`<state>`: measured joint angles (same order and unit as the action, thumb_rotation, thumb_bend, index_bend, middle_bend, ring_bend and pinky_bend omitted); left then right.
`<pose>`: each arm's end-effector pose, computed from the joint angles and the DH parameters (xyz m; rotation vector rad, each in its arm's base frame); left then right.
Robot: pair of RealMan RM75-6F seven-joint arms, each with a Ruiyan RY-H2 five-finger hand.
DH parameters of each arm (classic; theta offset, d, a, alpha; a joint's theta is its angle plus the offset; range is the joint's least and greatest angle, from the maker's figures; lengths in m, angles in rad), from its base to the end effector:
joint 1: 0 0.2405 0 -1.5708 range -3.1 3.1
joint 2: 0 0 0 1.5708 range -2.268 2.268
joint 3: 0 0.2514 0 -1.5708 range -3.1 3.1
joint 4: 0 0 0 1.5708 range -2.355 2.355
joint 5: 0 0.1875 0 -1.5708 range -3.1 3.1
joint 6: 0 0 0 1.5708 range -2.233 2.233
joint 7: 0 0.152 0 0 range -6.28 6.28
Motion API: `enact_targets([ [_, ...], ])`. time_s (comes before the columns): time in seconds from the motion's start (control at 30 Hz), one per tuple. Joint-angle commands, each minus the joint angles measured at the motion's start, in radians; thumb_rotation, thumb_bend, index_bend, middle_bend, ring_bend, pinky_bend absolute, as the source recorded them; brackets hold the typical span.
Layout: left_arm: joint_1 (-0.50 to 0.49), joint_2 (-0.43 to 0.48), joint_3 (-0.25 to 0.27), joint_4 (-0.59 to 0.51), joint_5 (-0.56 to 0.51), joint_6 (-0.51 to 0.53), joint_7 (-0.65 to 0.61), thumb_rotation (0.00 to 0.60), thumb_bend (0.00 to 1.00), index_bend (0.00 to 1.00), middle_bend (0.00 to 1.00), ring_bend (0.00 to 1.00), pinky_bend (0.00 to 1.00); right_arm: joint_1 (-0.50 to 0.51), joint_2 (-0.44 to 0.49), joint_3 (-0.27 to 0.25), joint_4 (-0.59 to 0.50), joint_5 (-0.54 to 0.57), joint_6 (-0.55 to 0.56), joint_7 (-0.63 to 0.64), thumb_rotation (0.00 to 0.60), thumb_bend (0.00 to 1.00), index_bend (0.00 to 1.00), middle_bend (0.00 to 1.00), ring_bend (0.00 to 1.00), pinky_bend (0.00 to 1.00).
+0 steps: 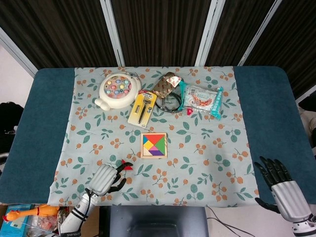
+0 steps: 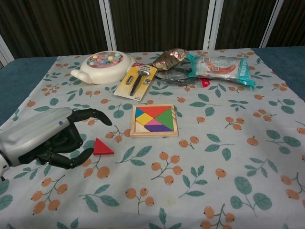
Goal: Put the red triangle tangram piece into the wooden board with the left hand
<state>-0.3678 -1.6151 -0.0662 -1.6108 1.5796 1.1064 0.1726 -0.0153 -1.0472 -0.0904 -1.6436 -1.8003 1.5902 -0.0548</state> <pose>-0.1587 0.2246 -0.0157 -1.8779 -1.1187 -1.1853 -0.2753 -0.1268 0.1741 1.6241 -0.8195 0.9067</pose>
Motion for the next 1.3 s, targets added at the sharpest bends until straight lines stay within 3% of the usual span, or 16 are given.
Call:
enact_targets([
  [0.03, -0.036, -0.041, -0.062, 0.021, -0.126, -0.059, 0.066, 0.600, 0.43, 0.26, 1.00, 1.00, 1.00, 0.000, 0.002, 0.000, 0.000, 0.001, 0.001, 0.004, 0.600, 0.06, 0.00, 0.00, 0.00, 0.00],
  [0.2, -0.065, -0.112, -0.097, 0.076, -0.226, -0.067, 0.150, 0.600, 0.43, 0.28, 1.00, 1.00, 1.00, 0.000, 0.004, 0.000, -0.001, 0.002, 0.000, 0.009, 0.600, 0.06, 0.00, 0.00, 0.00, 0.00],
  [0.63, -0.107, -0.171, -0.089, 0.122, -0.353, -0.070, 0.299, 0.600, 0.42, 0.29, 1.00, 1.00, 1.00, 0.001, 0.008, 0.000, 0.003, -0.001, 0.007, 0.024, 0.600, 0.06, 0.00, 0.00, 0.00, 0.00],
  [1.3, -0.128, -0.188, -0.040, 0.186, -0.360, -0.029, 0.327, 0.600, 0.42, 0.38, 1.00, 1.00, 1.00, 0.001, 0.007, -0.002, 0.003, -0.007, 0.007, 0.022, 0.600, 0.06, 0.00, 0.00, 0.00, 0.00],
])
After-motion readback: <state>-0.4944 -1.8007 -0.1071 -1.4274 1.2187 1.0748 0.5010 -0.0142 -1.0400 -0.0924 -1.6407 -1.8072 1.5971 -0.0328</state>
